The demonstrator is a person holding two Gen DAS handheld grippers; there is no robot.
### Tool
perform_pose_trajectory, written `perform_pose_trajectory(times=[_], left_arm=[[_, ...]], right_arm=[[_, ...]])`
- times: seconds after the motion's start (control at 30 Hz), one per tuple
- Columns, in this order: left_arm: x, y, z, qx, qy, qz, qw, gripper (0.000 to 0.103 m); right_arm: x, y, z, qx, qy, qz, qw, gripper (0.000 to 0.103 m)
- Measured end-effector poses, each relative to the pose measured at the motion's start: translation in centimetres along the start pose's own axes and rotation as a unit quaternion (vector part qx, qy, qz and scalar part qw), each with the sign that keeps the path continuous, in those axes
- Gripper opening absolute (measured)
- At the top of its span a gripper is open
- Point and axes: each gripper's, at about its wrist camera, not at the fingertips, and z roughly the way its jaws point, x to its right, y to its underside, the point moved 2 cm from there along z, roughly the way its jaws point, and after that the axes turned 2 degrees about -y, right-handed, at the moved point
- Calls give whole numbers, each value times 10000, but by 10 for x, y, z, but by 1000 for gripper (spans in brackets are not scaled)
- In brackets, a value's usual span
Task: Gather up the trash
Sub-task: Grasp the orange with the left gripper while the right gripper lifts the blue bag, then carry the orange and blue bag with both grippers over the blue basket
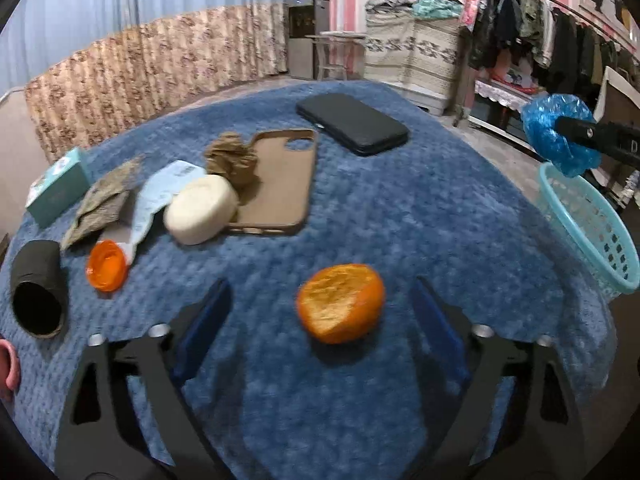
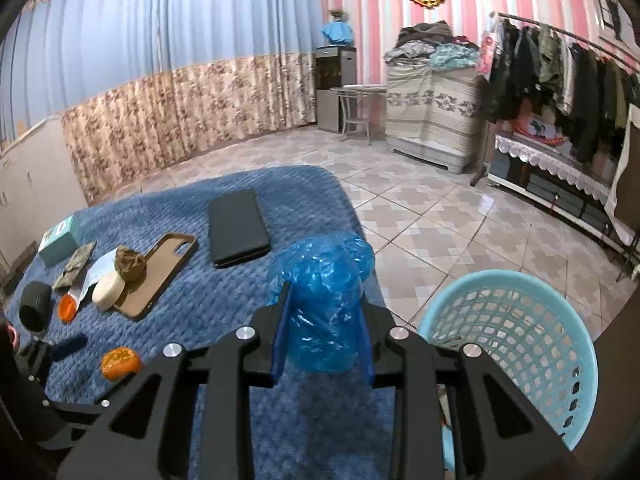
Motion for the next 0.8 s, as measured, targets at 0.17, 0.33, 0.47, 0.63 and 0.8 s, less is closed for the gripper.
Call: perform_pose_trajectory(times=[0.17, 0.33, 0.47, 0.63, 0.8], left_arm=[[8, 1, 13, -273, 154, 60, 9995, 46], [13, -9, 16, -198, 213, 110, 9995, 36], [24, -25, 13, -22, 204, 268, 9994, 35], [54, -55, -3, 363, 399, 527, 9971, 34], [92, -76, -18, 720, 690, 865, 9912, 35]], right_arm=[[14, 2, -6, 30, 111, 104, 9999, 29], [42, 3, -20, 116, 415, 309, 9986, 29], [74, 9, -34, 164, 774, 537, 9954, 29], [119, 19, -54, 261, 1190, 962, 9879, 29], [149, 26, -64, 291, 1402, 1242, 9819, 29]])
